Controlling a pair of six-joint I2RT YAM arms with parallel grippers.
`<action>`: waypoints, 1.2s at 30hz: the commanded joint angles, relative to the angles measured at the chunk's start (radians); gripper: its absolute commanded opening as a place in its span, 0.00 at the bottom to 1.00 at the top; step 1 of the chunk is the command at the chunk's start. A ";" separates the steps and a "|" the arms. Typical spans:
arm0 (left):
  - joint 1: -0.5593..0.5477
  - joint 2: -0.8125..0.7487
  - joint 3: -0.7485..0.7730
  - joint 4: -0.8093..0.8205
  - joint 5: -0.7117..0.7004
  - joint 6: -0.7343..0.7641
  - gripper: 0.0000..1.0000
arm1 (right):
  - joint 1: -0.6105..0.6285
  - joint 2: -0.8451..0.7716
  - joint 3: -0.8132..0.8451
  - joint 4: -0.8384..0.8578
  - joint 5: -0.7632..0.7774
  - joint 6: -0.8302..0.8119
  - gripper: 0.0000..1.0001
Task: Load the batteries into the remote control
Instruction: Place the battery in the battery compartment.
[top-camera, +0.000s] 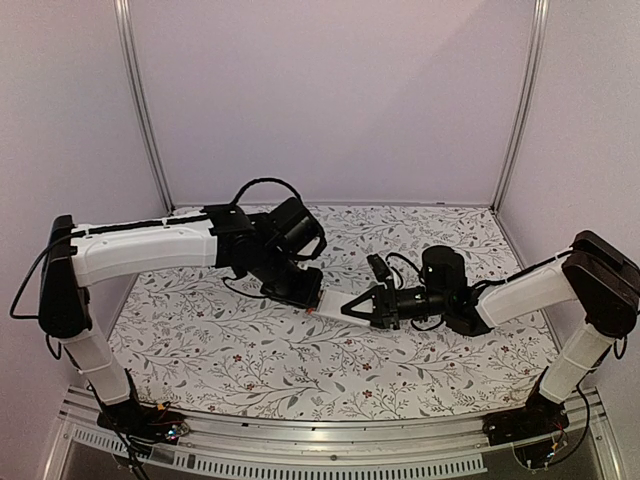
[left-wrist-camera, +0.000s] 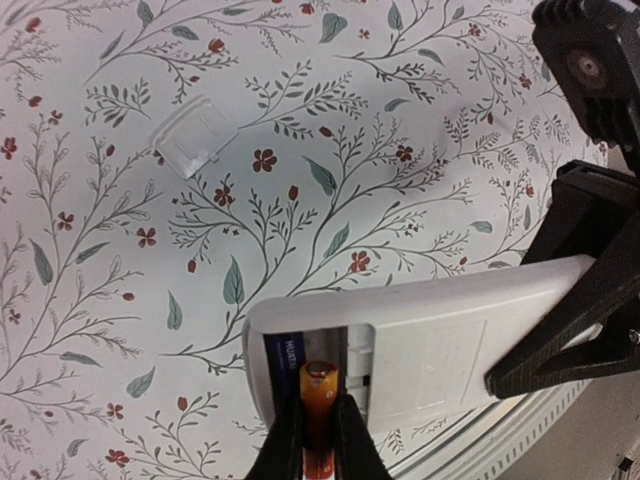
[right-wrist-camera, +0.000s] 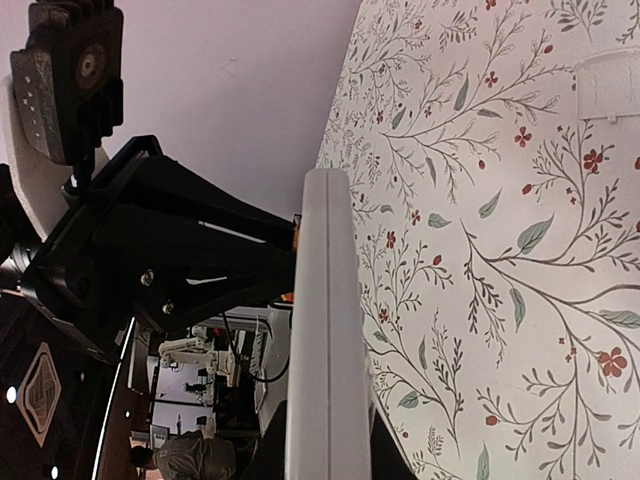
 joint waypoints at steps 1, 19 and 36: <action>-0.012 0.027 0.026 -0.013 -0.025 -0.008 0.08 | 0.020 0.008 0.008 0.091 -0.024 0.006 0.00; -0.009 0.038 0.032 -0.015 -0.031 -0.019 0.20 | 0.025 0.009 0.008 0.111 -0.022 0.021 0.00; 0.002 -0.054 0.026 0.027 -0.026 0.035 0.34 | 0.024 -0.001 -0.009 0.117 -0.028 0.028 0.00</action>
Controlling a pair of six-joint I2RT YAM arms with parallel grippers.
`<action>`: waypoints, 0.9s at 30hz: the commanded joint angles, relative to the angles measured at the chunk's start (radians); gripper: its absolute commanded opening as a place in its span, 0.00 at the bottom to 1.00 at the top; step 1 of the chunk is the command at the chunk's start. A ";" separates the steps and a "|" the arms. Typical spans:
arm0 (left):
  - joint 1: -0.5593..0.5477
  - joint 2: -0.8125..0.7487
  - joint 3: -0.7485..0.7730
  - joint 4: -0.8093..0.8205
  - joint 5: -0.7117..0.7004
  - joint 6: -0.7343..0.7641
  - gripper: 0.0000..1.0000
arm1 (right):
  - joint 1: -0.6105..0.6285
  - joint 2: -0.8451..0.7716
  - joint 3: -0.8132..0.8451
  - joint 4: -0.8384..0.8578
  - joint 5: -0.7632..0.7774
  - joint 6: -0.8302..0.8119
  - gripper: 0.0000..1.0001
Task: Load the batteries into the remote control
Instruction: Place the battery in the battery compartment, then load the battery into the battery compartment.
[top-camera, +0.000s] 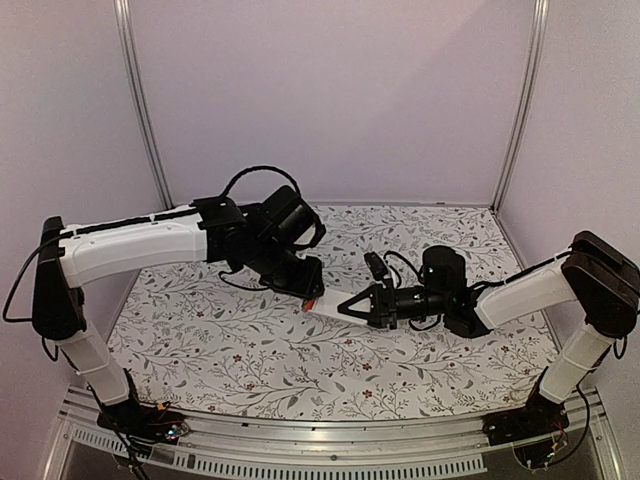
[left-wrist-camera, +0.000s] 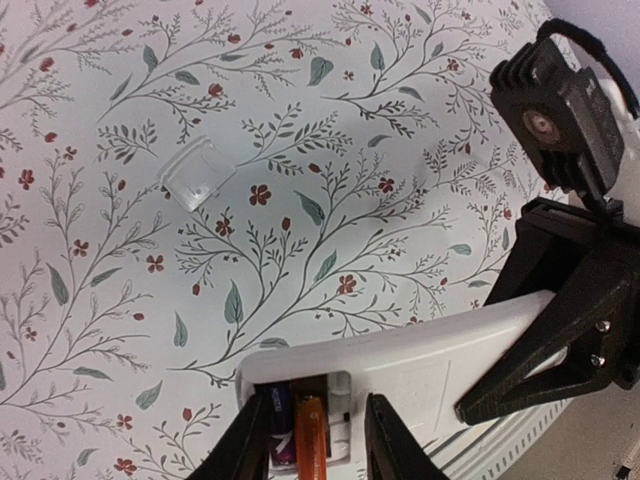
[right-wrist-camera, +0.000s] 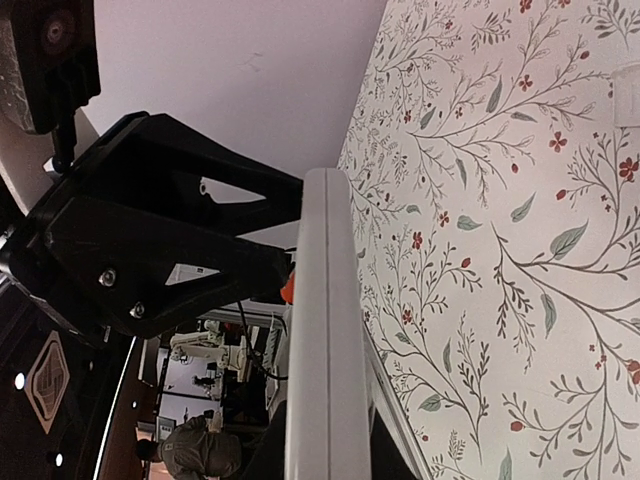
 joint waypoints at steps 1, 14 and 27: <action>0.001 -0.024 0.000 0.023 0.011 0.024 0.34 | 0.008 -0.005 -0.009 0.060 -0.021 0.000 0.00; 0.015 -0.311 -0.143 0.188 -0.069 0.109 0.66 | -0.025 -0.044 -0.015 0.043 -0.067 -0.001 0.00; 0.146 -0.623 -0.568 0.483 0.421 0.420 0.99 | -0.028 -0.121 -0.013 0.040 -0.176 -0.011 0.00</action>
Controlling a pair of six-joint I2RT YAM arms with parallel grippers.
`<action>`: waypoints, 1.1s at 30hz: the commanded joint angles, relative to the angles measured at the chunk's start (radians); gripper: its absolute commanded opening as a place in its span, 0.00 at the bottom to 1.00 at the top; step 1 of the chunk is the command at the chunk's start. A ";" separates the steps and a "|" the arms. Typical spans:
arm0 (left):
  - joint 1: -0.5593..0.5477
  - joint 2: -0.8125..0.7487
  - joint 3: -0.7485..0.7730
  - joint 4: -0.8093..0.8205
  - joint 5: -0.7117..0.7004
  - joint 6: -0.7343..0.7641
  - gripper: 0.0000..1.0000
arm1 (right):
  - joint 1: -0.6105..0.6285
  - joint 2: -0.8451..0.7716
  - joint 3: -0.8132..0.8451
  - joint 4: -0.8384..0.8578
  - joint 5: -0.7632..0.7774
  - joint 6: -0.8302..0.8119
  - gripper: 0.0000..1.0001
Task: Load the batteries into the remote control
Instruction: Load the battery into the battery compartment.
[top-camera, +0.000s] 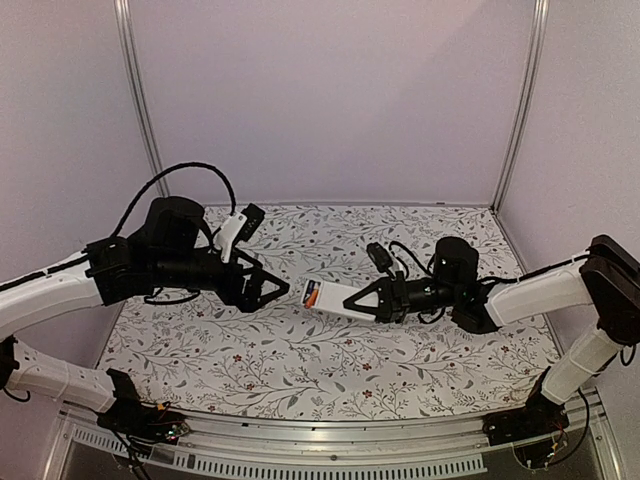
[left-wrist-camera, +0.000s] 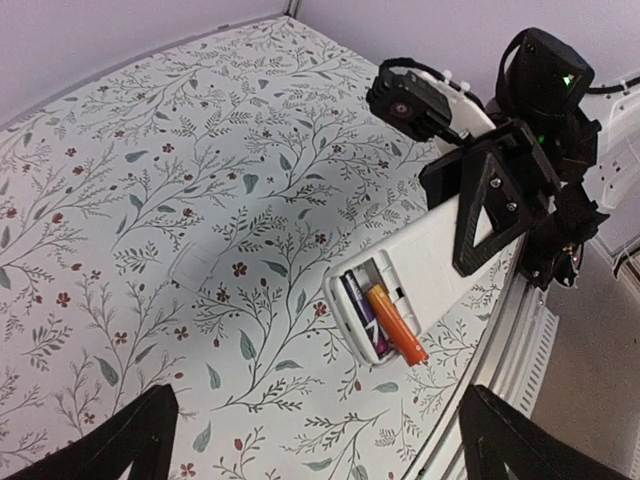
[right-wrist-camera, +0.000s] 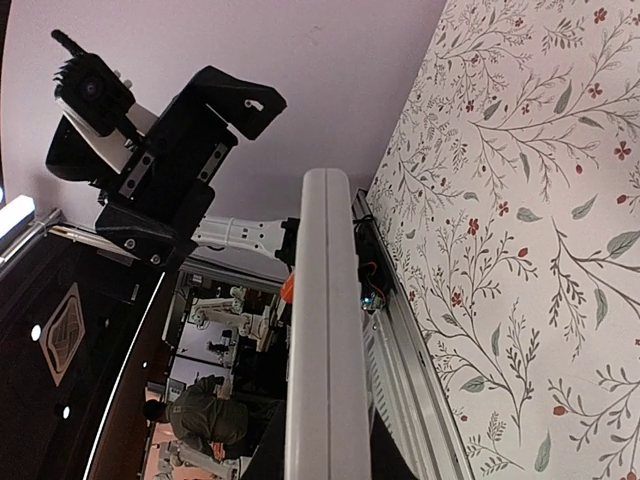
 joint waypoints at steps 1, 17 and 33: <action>0.041 -0.038 -0.072 0.115 0.304 0.109 0.99 | -0.004 -0.049 -0.005 0.016 -0.065 -0.013 0.00; 0.011 0.061 -0.090 0.198 0.440 0.156 0.99 | 0.028 -0.058 0.023 0.033 -0.145 0.011 0.00; -0.063 0.078 -0.050 0.037 0.459 0.408 0.99 | 0.071 -0.078 0.019 -0.047 -0.218 -0.004 0.00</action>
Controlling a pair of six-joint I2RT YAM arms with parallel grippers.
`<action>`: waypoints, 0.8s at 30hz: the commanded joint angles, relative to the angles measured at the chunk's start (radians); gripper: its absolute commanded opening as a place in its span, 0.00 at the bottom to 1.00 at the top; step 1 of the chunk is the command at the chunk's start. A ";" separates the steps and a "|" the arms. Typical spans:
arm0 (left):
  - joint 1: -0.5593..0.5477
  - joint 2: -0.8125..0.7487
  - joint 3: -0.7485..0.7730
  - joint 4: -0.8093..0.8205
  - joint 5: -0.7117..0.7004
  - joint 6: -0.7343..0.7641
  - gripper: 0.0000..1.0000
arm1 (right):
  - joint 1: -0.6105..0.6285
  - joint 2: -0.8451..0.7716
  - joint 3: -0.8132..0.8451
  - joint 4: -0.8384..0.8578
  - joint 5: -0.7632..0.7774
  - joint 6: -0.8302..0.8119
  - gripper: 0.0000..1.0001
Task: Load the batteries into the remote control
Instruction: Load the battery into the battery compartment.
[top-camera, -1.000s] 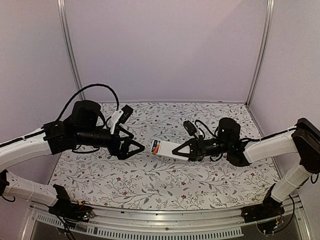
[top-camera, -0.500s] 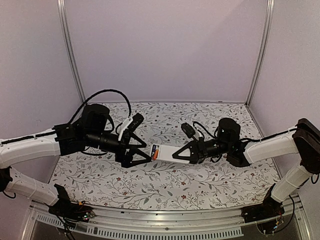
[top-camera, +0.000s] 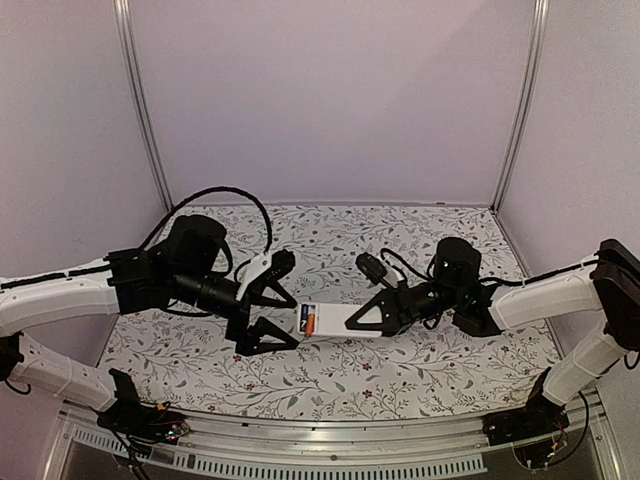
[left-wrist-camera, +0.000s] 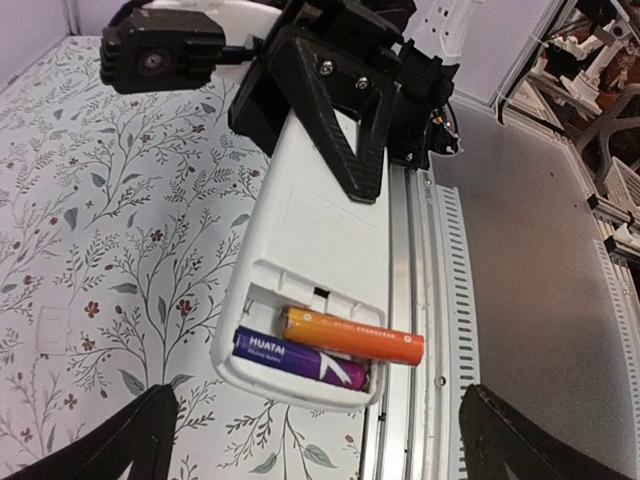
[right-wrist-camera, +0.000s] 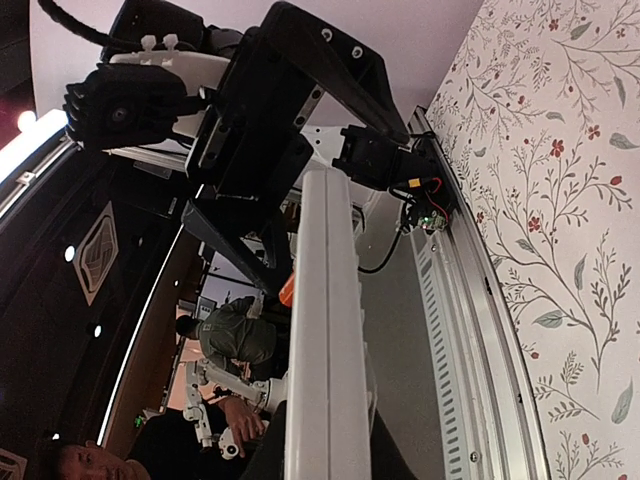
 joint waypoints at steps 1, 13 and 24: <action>-0.033 0.031 0.046 -0.060 0.019 0.072 1.00 | 0.018 -0.024 0.020 -0.058 -0.020 -0.041 0.00; -0.077 0.089 0.117 -0.104 0.047 0.076 1.00 | 0.028 -0.034 0.028 -0.153 -0.006 -0.112 0.00; -0.107 0.148 0.146 -0.129 0.040 0.096 0.99 | 0.042 -0.041 0.034 -0.192 0.002 -0.140 0.00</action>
